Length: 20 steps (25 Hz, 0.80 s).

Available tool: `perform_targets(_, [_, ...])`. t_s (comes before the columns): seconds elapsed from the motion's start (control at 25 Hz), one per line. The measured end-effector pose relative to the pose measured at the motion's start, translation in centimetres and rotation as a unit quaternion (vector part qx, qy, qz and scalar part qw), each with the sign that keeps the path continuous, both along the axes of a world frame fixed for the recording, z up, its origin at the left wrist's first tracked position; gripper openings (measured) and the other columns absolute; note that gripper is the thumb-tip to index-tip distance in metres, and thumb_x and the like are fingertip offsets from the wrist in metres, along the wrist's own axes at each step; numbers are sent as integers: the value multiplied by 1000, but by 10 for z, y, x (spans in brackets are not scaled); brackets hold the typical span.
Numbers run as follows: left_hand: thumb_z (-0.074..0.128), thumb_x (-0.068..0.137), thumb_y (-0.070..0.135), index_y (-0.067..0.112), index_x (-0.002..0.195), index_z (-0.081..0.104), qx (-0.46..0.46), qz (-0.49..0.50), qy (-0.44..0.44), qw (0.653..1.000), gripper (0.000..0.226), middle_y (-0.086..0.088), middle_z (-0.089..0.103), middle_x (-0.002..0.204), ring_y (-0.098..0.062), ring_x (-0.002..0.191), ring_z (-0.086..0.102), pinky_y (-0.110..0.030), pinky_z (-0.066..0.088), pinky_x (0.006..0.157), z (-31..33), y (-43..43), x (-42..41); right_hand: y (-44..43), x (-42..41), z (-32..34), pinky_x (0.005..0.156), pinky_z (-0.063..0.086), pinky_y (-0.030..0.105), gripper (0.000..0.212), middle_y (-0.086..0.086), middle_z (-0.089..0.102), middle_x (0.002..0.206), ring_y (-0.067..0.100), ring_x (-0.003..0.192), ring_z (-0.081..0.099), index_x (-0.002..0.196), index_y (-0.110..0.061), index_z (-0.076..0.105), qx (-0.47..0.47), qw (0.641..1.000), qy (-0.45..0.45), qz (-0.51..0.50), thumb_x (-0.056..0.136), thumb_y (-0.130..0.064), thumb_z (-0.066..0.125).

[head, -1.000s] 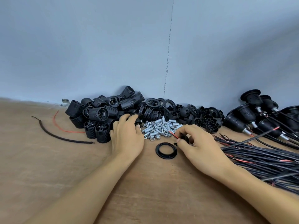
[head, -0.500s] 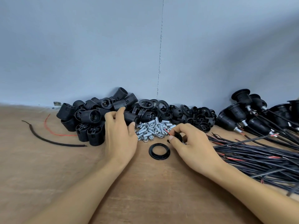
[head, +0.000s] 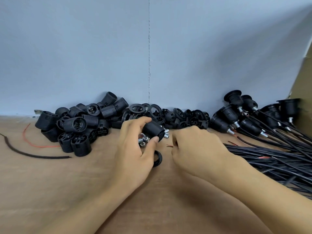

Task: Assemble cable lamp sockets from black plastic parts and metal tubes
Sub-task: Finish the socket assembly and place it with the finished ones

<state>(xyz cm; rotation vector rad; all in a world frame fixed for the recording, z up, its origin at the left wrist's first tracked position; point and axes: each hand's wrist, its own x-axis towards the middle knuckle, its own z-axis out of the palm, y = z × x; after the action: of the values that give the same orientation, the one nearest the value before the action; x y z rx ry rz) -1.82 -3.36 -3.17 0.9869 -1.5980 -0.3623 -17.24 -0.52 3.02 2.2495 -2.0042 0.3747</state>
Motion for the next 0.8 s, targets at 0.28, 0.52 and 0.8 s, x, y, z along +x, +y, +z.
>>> perform_targets(0.28, [64, 97, 10, 35, 129, 60, 52, -43, -21, 998, 42, 14, 50, 119, 11, 103, 57, -2, 42, 85, -3, -2, 3, -31, -22, -38, 72, 47, 25, 10, -12, 69, 81, 7, 79, 61, 82, -30, 67, -19, 956, -284, 65, 91, -27, 63])
perform_targets(0.52, [53, 102, 11, 39, 119, 70, 99, -64, 15, 993, 37, 13, 61, 123, 12, 101, 56, 0, 37, 83, 1, -7, 9, -35, -24, -45, 66, 45, 21, 11, -5, 70, 77, 13, 70, 61, 81, -27, 67, -21, 925, -371, 83, 87, -18, 67])
perform_targets(0.8, [55, 98, 29, 35, 118, 73, 126, -79, 28, 988, 27, 19, 64, 117, -2, 102, 64, -40, 56, 92, -5, -10, 7, -36, -28, -43, 69, 46, 21, 6, -10, 67, 74, 3, 68, 57, 84, -27, 71, -2, 903, -417, 99, 89, -25, 71])
